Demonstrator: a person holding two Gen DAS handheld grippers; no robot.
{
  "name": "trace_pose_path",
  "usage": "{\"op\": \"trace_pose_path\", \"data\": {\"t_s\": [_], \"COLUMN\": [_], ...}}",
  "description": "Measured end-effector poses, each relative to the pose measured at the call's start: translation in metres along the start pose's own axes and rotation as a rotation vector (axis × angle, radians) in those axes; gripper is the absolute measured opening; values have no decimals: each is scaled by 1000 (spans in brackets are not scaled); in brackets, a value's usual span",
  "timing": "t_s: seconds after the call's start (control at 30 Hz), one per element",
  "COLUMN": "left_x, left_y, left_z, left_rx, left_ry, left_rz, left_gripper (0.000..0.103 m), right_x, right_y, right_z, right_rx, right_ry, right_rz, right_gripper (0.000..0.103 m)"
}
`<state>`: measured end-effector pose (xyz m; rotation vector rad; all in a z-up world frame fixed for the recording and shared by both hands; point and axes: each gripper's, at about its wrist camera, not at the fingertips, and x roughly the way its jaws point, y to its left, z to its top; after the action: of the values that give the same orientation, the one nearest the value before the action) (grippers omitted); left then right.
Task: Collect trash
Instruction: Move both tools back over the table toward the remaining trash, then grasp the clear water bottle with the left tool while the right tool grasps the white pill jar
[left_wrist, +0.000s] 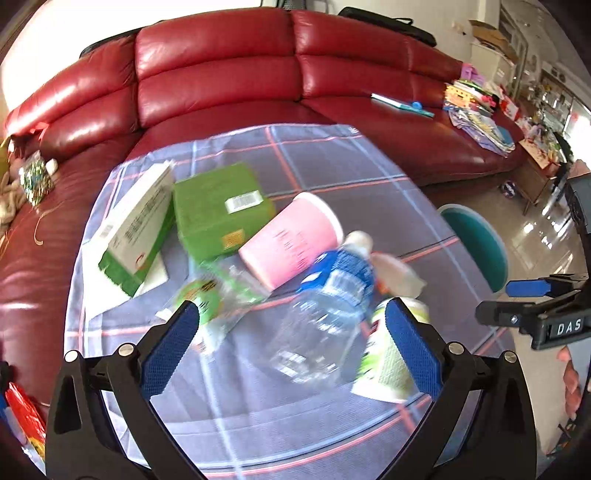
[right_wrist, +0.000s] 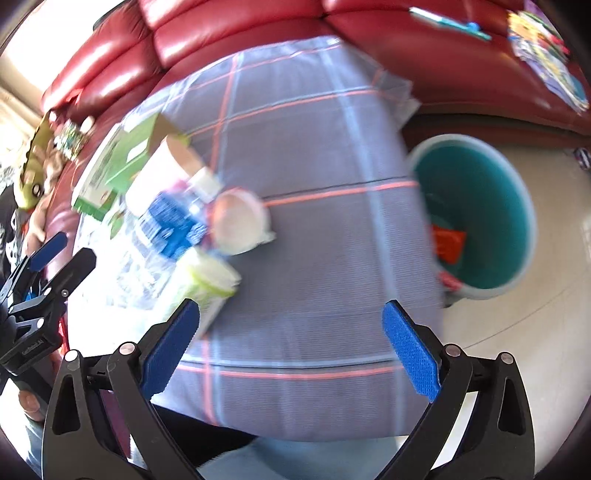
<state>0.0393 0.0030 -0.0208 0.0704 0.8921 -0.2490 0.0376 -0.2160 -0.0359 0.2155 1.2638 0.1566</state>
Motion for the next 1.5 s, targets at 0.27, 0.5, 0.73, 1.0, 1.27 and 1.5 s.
{"op": "trace_pose_path", "data": {"t_s": [0.27, 0.5, 0.73, 1.0, 1.27, 1.5], "left_x": [16, 19, 21, 26, 47, 66], "left_y": [24, 40, 47, 29, -12, -36], "left_z": [-14, -20, -23, -14, 0, 4], "left_rx": [-15, -49, -61, -15, 113, 206], "left_ry": [32, 45, 58, 69, 120, 170], "left_rz": [-22, -14, -1, -5, -35, -24], "left_gripper": [97, 97, 97, 97, 97, 97], "right_x": [33, 51, 69, 63, 37, 29], "right_y": [41, 48, 59, 63, 20, -8], "right_z": [1, 4, 5, 0, -7, -7], "right_rx": [6, 52, 50, -31, -10, 32], "right_ry": [79, 98, 120, 119, 69, 52], "right_rz": [40, 62, 106, 90, 15, 17], "right_gripper": [99, 96, 79, 57, 56, 56]}}
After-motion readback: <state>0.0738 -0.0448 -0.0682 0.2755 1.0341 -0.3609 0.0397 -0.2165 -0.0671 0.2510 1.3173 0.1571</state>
